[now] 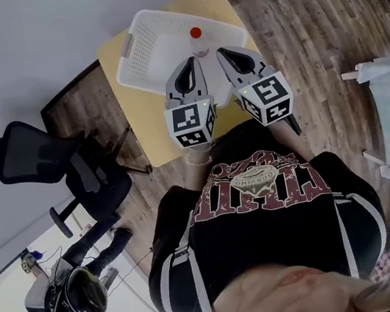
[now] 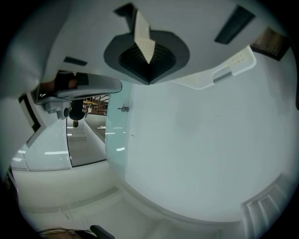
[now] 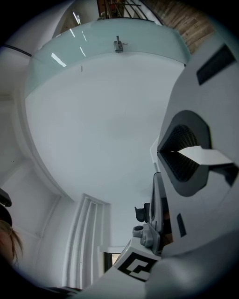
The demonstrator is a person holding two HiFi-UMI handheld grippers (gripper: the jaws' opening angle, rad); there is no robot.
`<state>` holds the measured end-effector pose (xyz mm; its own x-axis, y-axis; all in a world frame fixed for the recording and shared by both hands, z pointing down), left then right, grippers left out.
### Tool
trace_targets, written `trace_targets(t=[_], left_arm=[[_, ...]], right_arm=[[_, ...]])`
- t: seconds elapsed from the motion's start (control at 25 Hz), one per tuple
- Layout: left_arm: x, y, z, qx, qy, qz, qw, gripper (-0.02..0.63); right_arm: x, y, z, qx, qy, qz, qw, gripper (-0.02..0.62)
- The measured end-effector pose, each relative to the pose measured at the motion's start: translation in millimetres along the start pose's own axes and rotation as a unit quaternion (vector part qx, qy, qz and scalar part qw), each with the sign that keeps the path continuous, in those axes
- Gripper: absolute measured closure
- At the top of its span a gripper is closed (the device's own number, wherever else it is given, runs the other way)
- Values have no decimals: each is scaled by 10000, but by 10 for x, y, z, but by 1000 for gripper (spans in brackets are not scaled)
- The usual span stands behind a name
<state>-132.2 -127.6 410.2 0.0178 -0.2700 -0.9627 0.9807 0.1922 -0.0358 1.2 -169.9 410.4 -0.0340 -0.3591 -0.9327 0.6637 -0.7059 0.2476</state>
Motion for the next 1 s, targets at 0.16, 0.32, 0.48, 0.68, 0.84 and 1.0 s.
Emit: trace_targets(t=[0.16,0.32,0.48,0.68,0.84,1.0], left_arm=[[1,46,114,-15,-111,144,9998,558],[10,59,212,-76,-219,255,9994,557],[11,62,294,-91,-326,357,9988,557],[-8,49,444,-112,-524,515,9972,545],[-42,-4,551,-123,-669,628,9957,534],[-72,-52,642,-99,-778,678,9946,534]], right_arm=[[2,69,-44,0,39,25,10000,577],[2,131,-74,-34,75,91,9999,577],[2,189,-113,-59,94,126,9999,577],[-20,267,-138,-79,68,190,9998,577],[-34,304,-130,-121,53,232,9996,577],[-28,343,-136,-174,58,255,9995,577]])
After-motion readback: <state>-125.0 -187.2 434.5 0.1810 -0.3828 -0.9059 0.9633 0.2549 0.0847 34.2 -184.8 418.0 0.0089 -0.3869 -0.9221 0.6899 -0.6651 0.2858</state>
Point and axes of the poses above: the fingertips, and each gripper's own axes: z forward along the fingers, y to its right, x out of its top, the point moved 8 cm from there along -z, backward along the fingers, and after that the axes turned 6 degrees about z, right-handed, at the moved point
